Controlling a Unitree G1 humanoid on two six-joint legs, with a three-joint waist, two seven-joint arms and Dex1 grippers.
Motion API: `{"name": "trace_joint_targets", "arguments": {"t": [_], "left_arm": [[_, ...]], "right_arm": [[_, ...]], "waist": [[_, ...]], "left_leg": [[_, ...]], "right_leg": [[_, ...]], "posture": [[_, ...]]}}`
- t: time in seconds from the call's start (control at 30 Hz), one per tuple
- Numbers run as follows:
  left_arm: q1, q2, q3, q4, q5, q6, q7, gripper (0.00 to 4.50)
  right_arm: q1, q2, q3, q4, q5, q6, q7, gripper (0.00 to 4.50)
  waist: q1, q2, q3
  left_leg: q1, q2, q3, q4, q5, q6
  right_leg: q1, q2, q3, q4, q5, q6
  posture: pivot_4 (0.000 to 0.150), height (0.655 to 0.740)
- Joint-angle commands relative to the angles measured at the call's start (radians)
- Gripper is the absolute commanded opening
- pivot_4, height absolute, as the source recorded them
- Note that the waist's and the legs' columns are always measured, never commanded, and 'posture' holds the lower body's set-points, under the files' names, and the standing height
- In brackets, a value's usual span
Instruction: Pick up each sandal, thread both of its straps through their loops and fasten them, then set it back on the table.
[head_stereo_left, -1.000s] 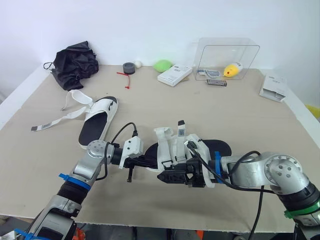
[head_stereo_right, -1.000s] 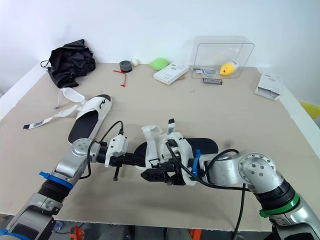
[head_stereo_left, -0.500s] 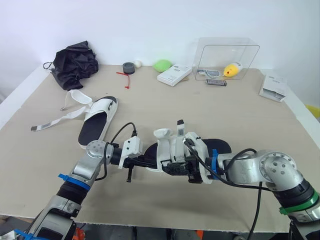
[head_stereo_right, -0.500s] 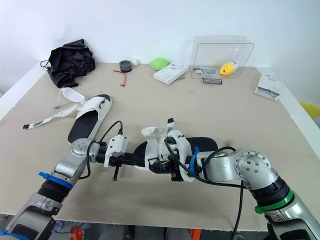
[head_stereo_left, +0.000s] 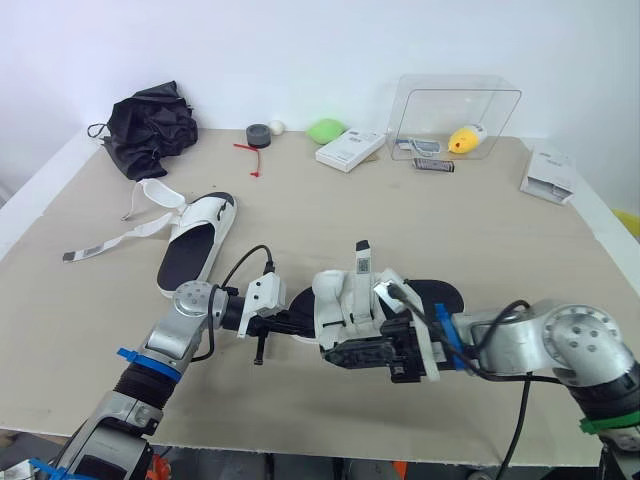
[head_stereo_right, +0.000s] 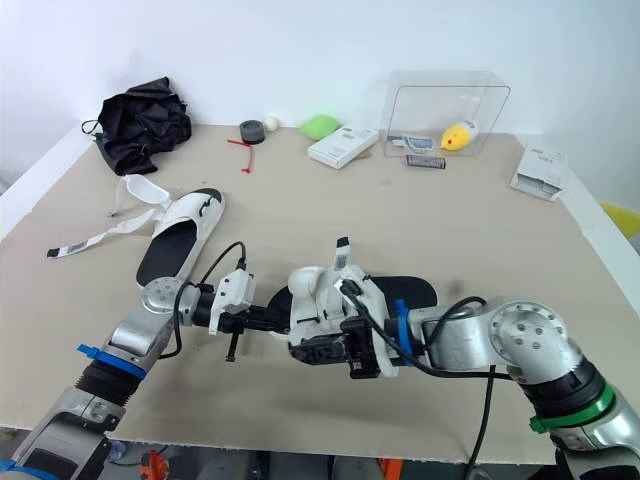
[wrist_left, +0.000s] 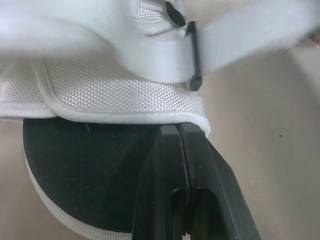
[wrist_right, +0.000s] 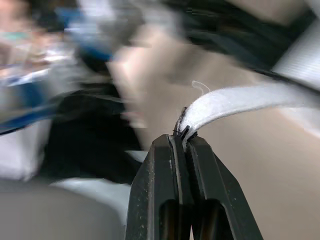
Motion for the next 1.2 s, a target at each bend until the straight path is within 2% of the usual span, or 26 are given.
{"name": "trace_joint_targets", "arguments": {"t": [0.03,0.2,0.37,0.47,0.57,0.77,0.9,1.2], "left_arm": [[0.048,0.005,-0.082,0.056,0.065,0.027,-0.009,0.00],[0.049,0.004,-0.082,0.059,0.066,0.026,-0.010,0.00],[0.054,0.001,-0.082,0.059,0.069,0.023,-0.013,0.00],[0.057,-0.001,-0.083,0.056,0.070,0.022,-0.011,0.00],[0.061,0.000,-0.083,0.050,0.069,0.022,-0.008,0.00],[0.071,0.010,-0.082,0.039,0.066,0.024,-0.007,0.00],[0.066,0.008,-0.082,0.038,0.065,0.028,-0.004,0.00],[0.073,0.016,-0.082,0.025,0.060,0.036,0.002,0.00]], "right_arm": [[-0.028,-0.040,-0.054,-0.030,0.030,-0.007,0.161,0.02],[-0.136,0.014,-0.065,0.050,0.030,-0.055,0.230,0.02],[-0.292,0.168,0.036,0.275,0.025,-0.112,-0.152,0.02],[-0.331,0.226,0.060,0.395,-0.024,-0.092,-0.274,0.02],[-0.338,0.260,0.034,0.469,-0.080,-0.086,-0.340,0.02],[-0.341,0.299,-0.020,0.573,-0.096,-0.041,-0.370,0.02],[-0.340,0.360,-0.057,0.697,-0.113,-0.057,-0.463,0.02],[-0.336,0.444,-0.134,0.824,-0.180,-0.026,-0.539,0.02]], "waist": [[0.000,0.000,0.000],[0.000,0.000,0.001],[-0.001,0.000,0.002],[0.000,0.000,0.002],[0.000,0.000,0.002],[-0.002,0.000,0.002],[-0.002,0.000,0.002],[-0.003,-0.001,0.001]], "left_leg": [[0.000,0.000,0.000,0.000,0.000,0.000],[-0.001,0.000,0.001,0.000,0.000,0.000],[-0.001,0.000,0.001,0.000,0.000,0.000],[-0.002,0.000,0.000,0.000,0.000,0.000],[-0.001,-0.001,0.001,0.000,0.000,0.000],[-0.001,0.000,0.002,0.000,0.000,0.000],[0.000,0.000,0.002,0.000,0.000,0.000],[0.001,0.001,0.004,0.000,0.001,0.001]], "right_leg": [[0.000,0.000,-0.001,0.000,0.000,0.000],[-0.001,-0.001,0.000,0.000,0.000,0.000],[-0.002,-0.001,0.000,0.000,0.000,0.000],[-0.002,-0.001,0.000,0.000,0.000,-0.001],[-0.002,-0.002,0.000,0.000,0.001,0.000],[-0.002,-0.002,0.000,0.000,0.002,-0.001],[-0.001,-0.001,0.000,0.000,0.002,-0.002],[-0.001,0.001,0.000,0.000,0.004,-0.001]], "posture": [[0.150,0.7400],[0.150,0.7400],[0.150,0.7400],[0.150,0.7400],[0.150,0.7400],[0.150,0.7400],[0.150,0.7400],[0.150,0.7400]]}}
